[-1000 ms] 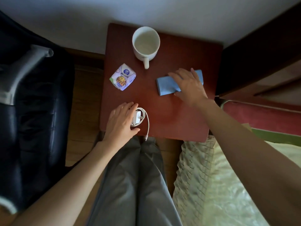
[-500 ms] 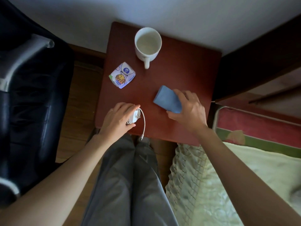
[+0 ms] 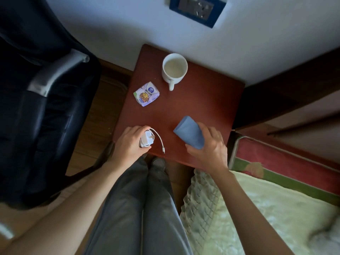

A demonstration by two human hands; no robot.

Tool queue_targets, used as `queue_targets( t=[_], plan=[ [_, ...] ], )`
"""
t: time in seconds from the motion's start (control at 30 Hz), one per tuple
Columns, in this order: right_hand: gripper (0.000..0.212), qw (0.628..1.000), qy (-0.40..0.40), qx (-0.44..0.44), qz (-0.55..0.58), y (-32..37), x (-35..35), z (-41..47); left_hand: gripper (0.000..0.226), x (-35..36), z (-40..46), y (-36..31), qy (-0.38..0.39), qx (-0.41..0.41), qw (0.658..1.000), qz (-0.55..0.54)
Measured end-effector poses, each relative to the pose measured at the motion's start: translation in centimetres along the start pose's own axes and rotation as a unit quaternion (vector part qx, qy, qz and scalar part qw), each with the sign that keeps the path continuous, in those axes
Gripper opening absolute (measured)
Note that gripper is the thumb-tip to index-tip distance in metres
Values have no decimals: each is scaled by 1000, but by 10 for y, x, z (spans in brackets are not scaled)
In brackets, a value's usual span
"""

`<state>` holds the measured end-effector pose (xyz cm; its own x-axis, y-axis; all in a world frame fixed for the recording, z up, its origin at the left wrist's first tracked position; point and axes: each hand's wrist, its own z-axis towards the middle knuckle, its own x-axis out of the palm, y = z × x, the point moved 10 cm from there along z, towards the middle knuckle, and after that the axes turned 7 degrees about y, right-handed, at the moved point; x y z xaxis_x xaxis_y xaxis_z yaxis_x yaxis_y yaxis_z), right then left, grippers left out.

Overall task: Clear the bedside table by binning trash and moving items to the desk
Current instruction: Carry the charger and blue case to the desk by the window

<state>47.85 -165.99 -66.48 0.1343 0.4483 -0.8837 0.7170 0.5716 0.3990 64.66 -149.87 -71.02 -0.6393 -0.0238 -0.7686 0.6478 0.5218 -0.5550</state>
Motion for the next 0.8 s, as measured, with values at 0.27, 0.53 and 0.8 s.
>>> queue_targets(
  t=[0.27, 0.53, 0.8],
  plan=[
    [71, 997, -13, -80, 9, 92, -79, -9, 62, -117, -70, -45, -126, -32, 988, -79],
    [71, 981, -16, -192, 3, 208, -124, -37, 62, -232, -184, -43, -274, -91, 952, -106],
    [70, 948, 37, -316, -4, 344, -103, -118, 59, -295, -369, 2, -405, -218, 882, -100]
  ],
)
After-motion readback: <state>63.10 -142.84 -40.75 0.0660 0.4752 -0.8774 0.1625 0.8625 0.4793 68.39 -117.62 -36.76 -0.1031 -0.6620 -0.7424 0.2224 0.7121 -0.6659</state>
